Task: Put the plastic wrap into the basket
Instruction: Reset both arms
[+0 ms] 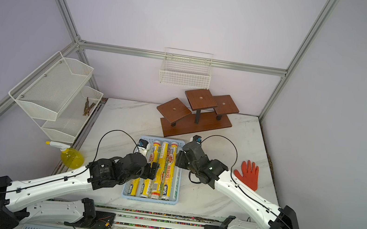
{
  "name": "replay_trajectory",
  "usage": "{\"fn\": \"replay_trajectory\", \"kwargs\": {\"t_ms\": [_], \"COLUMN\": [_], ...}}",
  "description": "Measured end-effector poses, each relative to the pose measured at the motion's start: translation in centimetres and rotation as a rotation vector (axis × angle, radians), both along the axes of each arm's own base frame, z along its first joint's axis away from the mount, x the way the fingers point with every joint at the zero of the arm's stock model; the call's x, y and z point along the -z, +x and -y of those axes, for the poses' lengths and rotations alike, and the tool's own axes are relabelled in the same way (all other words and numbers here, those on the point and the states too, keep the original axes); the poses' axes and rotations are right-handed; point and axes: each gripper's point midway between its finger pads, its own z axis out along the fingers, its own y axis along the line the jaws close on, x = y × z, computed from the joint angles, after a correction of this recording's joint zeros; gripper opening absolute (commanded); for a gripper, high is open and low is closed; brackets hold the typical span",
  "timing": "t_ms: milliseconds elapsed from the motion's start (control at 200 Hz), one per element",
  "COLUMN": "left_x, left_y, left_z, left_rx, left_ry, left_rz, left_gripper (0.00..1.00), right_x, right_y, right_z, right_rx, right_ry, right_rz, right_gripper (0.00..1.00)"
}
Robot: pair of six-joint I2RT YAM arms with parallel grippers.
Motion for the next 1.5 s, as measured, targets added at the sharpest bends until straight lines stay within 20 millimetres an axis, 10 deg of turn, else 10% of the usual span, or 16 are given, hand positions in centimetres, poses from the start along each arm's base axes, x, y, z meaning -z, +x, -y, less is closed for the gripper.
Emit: {"fn": "replay_trajectory", "kwargs": {"t_ms": [385, 780, 1145, 1500], "left_x": [-3.7, -1.1, 6.0, 10.8], "left_y": [1.3, 7.7, 13.5, 16.1], "left_z": [-5.0, -18.9, -21.7, -21.6], "left_rx": [-0.146, -0.584, -0.519, -0.409], "left_ry": [0.053, 0.286, 0.483, 0.52], "left_rz": [0.181, 0.283, 0.203, 0.257], "left_gripper": [1.0, 1.0, 1.0, 1.0], "right_x": [-1.3, 3.1, 6.7, 4.9], "right_y": [1.3, 2.5, 5.0, 8.0], "right_z": [13.3, 23.4, 23.3, 21.6], "right_rx": [0.422, 0.682, 0.586, 0.458], "right_ry": [-0.327, -0.665, -0.62, -0.573], "right_rz": [0.305, 0.426, 0.475, 0.639], "right_gripper": [0.97, 0.97, 0.98, 0.98]}}
